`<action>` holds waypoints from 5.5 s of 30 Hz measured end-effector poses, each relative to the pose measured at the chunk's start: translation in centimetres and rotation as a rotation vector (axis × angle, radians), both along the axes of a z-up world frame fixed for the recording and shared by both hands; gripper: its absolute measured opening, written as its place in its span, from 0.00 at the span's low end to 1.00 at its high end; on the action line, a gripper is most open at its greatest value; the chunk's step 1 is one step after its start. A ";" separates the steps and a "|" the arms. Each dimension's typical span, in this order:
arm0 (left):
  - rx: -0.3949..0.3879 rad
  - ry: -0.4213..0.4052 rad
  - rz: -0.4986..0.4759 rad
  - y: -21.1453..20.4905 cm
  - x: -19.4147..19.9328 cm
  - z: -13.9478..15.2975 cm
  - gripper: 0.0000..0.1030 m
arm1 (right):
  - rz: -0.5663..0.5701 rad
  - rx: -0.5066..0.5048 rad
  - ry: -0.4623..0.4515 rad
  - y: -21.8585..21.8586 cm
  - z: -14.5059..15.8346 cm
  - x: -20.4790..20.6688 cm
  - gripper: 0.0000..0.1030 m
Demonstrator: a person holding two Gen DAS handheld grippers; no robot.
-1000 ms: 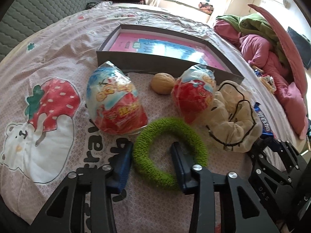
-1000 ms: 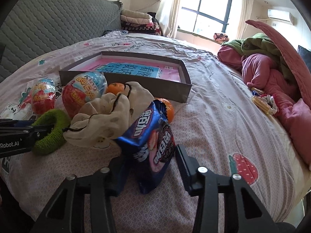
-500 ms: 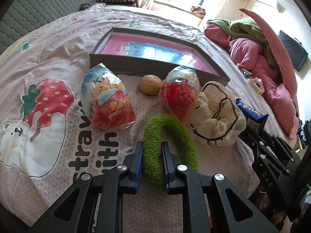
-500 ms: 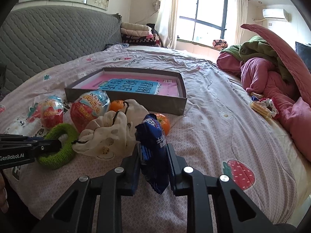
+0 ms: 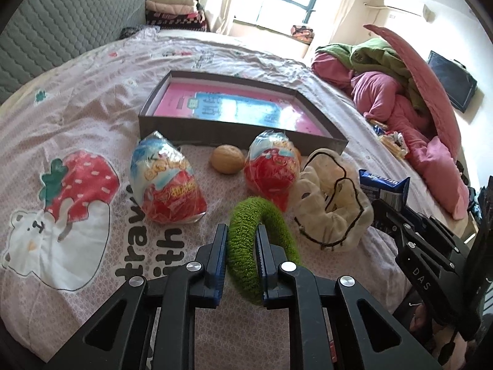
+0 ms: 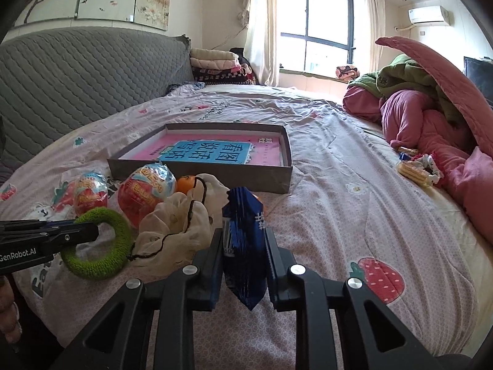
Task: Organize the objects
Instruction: 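Carry the green ring and blue packet over the pink tray with both tools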
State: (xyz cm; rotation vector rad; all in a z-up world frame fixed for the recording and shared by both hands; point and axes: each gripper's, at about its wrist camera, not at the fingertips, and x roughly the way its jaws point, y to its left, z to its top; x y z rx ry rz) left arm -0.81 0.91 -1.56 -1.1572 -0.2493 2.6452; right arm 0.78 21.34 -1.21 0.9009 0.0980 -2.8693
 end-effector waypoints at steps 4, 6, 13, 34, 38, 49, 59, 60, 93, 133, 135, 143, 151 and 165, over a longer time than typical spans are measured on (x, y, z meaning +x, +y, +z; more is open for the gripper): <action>-0.018 0.026 -0.009 0.4 0.3 0.4 0.17 | 0.009 -0.010 0.002 0.0 0.0 0.1 0.23; -0.020 0.040 -0.012 0.5 0.5 0.7 0.17 | 0.007 -0.009 0.009 0.0 0.1 0.1 0.23; -0.036 0.091 -0.007 0.5 1.1 1.7 0.17 | 0.003 -0.003 0.054 0.0 0.9 0.6 0.23; -0.132 0.129 0.002 1.4 1.3 3.5 0.17 | 0.054 -0.008 0.103 -1.4 2.7 0.6 0.23; -0.135 0.128 0.009 1.3 1.1 3.6 0.17 | 0.057 -0.017 0.099 -1.4 2.7 0.6 0.23; -0.137 0.150 0.015 1.5 0.1 4.6 0.17 | 0.070 -0.026 0.115 -1.3 3.5 0.0 0.23; -0.157 0.160 0.010 1.7 -1.1 4.9 0.17 | 0.088 -0.019 0.117 -1.4 4.1 -1.5 0.23; -0.159 0.162 0.010 1.6 -1.3 5.0 0.17 | 0.090 -0.019 0.115 -1.4 4.1 -1.6 0.23; -0.146 0.213 0.039 0.1 -7.1 8.0 0.17 | 0.135 0.009 0.149 -3.1 6.0 -5.4 0.23; -0.152 0.192 0.067 -2.8 -15.8 8.8 0.17 | 0.079 0.050 0.146 -2.6 6.2 -12.2 0.23; -0.156 0.188 0.069 -3.0 -16.3 8.6 0.17 | 0.079 0.053 0.144 -2.7 6.1 -12.6 0.23; -0.149 0.158 0.068 -3.6 -18.0 7.4 0.17 | 0.082 0.077 0.136 -3.0 5.7 -14.4 0.23; -0.148 0.122 0.066 -4.0 -19.5 6.1 0.17 | 0.069 0.099 0.121 -2.5 5.1 -15.7 0.23; -0.130 0.038 0.054 -4.7 -21.8 4.0 0.17 | 0.036 0.234 0.085 -2.2 3.3 -18.4 0.23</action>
